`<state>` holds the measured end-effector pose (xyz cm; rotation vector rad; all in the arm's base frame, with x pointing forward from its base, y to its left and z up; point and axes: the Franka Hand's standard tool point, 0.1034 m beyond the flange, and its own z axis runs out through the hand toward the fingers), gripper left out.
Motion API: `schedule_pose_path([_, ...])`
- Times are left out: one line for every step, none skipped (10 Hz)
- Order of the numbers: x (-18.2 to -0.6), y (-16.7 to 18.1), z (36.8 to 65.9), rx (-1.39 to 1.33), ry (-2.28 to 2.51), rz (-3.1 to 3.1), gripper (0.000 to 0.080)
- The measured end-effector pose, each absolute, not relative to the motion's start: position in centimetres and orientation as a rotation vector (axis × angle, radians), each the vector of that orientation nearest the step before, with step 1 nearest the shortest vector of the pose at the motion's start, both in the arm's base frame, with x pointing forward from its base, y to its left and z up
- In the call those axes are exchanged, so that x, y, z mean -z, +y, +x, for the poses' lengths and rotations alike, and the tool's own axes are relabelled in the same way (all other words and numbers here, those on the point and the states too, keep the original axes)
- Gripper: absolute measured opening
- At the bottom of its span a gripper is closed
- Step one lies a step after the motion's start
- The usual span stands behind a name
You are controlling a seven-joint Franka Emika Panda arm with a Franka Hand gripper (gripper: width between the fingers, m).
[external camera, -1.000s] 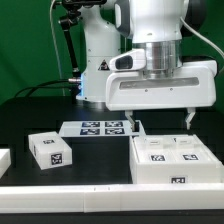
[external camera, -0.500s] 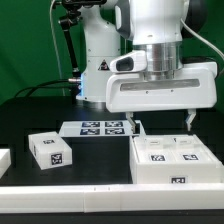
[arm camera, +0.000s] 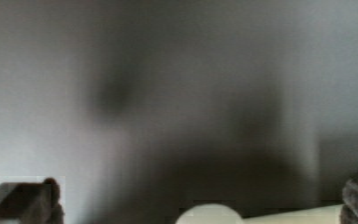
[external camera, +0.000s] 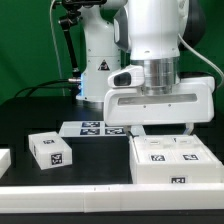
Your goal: Assemble cabinet
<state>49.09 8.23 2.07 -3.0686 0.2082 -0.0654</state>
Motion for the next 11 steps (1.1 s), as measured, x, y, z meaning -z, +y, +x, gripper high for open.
schedule_pose_path([-1.8,8.3,49.3,0.066,0.196,-3.069,0.0796])
schedule_pose_path([-1.4,8.2,49.5,0.064,0.155,-3.073,0.0796])
schedule_pose_path([-1.1,8.1,49.8,0.063,0.130,-3.074,0.0796])
schedule_pose_path([-0.9,8.1,49.8,0.061,0.109,-3.075,0.0796])
schedule_pose_path([-0.9,8.1,49.7,0.058,0.097,-3.076,0.0796])
schedule_pose_path([-0.7,8.0,49.6,0.055,0.085,-3.077,0.0796])
schedule_pose_path([-0.7,8.0,49.6,0.054,0.078,-3.077,0.0796])
schedule_pose_path([-0.6,8.0,49.6,0.053,0.071,-3.077,0.0796])
schedule_pose_path([-0.6,8.0,49.6,0.057,0.069,-3.077,0.0796])
schedule_pose_path([-0.6,7.9,49.7,0.064,0.065,-3.077,0.0796])
schedule_pose_path([-0.6,7.9,49.7,0.065,0.067,-3.076,0.0796])
